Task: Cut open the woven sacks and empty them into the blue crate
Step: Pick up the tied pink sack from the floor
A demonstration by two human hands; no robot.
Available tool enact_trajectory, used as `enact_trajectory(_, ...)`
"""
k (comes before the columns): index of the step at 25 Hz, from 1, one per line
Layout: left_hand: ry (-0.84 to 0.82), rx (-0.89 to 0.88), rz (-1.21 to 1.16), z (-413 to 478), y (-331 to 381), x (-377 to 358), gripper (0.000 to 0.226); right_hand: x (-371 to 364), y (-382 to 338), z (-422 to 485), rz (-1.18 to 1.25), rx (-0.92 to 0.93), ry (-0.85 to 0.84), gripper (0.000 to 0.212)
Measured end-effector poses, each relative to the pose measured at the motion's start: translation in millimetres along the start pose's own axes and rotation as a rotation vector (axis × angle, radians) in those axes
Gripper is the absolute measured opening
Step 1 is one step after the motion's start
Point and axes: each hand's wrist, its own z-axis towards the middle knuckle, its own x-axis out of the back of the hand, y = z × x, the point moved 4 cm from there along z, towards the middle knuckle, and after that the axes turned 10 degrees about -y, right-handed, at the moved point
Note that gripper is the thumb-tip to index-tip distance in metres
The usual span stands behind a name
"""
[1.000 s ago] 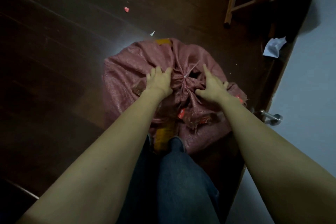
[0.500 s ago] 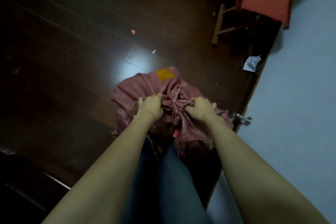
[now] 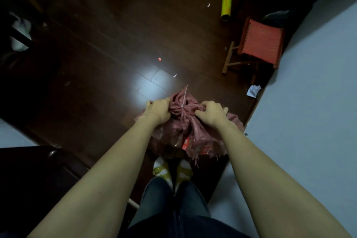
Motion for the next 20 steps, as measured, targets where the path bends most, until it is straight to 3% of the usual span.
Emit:
enact_trajectory(7,0.138,-0.02,-0.111,-34.9,-13.6,57.5,0.04,55.3,-51.3,-27.1,-0.037,0.109,0.099,0.019)
enact_trajectory(16,0.498,-0.111,-0.291,-69.0,-40.9,123.6,0.026,107.3,-128.2,-46.4,-0.234,0.237,0.361,0.036)
enact_trajectory(20,0.534,-0.109,-0.289,-59.1,-51.6,148.4,0.024,118.9,-148.9,-39.5,-0.309,0.23,0.413,0.037)
